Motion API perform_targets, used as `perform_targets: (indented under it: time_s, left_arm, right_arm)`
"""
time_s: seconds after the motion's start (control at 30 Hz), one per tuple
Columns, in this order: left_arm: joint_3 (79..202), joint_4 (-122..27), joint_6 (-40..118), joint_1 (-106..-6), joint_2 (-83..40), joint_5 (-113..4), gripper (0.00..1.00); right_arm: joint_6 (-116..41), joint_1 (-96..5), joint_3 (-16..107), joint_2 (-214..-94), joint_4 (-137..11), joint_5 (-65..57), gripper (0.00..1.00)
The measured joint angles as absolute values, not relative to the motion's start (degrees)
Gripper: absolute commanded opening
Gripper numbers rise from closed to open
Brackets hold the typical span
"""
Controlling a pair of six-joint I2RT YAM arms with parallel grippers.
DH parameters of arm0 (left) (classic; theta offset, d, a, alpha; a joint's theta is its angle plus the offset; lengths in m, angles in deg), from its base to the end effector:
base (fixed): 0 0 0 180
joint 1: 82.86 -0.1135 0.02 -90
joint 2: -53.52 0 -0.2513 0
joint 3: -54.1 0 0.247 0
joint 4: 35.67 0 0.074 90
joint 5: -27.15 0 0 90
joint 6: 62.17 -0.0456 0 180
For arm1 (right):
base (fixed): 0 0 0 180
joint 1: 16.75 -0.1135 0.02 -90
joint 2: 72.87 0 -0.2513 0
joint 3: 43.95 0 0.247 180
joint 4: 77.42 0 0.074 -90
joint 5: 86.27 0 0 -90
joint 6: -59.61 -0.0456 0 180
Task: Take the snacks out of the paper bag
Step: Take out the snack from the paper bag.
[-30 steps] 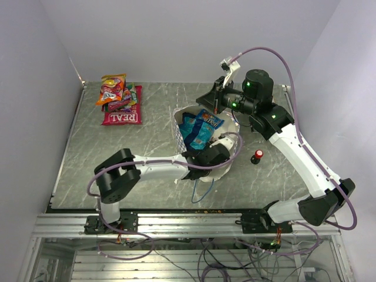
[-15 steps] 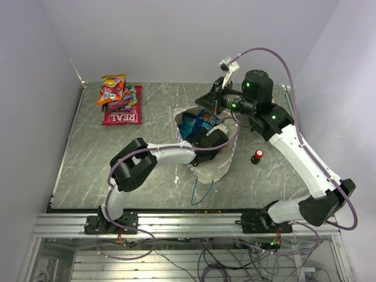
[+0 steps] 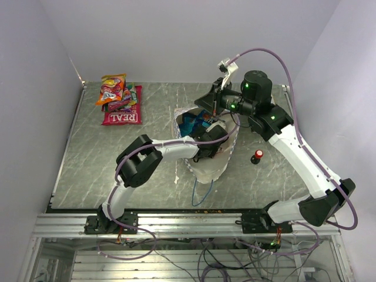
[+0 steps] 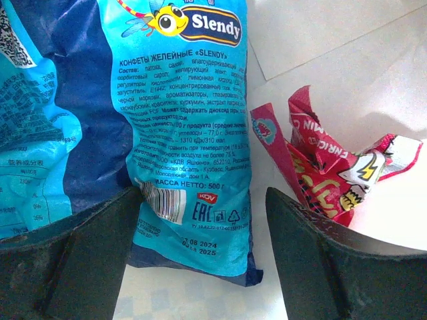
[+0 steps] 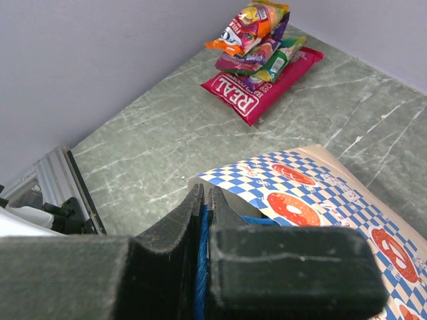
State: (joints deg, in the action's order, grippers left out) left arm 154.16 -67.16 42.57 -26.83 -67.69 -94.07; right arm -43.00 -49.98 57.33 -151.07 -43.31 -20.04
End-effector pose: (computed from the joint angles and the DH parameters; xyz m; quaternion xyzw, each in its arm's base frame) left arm 0.2706 -0.3593 0.1495 0.2410 0.8842 0.0292 0.3991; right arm 0.2488 0.1849 0.4342 -0.2640 0.7196 0.3887 0.5112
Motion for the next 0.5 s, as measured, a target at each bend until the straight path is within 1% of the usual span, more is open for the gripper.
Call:
perform_targets:
  time_s: [0.1, 0.23, 0.3, 0.33, 0.37, 0.5]
  left_arm:
    - [154.9, -67.8, 41.9, -26.8, -68.3, -94.0, 0.71]
    - [156.2, -69.6, 40.5, -27.2, -68.9, -93.7, 0.46]
    - [156.3, -69.8, 40.1, -27.3, -68.9, -93.0, 0.29]
    - [156.3, -69.8, 40.1, -27.4, -68.8, -92.6, 0.24]
    - [156.3, -69.8, 39.9, -27.6, -68.7, -92.2, 0.20]
    - [155.9, -69.8, 39.8, -27.9, -67.9, -90.7, 0.10]
  right_arm:
    - [-43.0, -50.0, 57.1, -151.0, -43.3, -20.0, 0.00]
    - [-42.7, -50.1, 56.9, -151.0, -43.3, -19.9, 0.00]
    - [-41.9, -50.1, 57.1, -151.0, -43.1, -19.6, 0.00]
    - [-41.6, -50.1, 57.4, -151.0, -42.8, -19.4, 0.00]
    - [-41.1, -50.1, 57.7, -151.1, -42.5, -19.1, 0.00]
    - [-40.2, -50.1, 58.6, -151.2, -42.4, -18.5, 0.00]
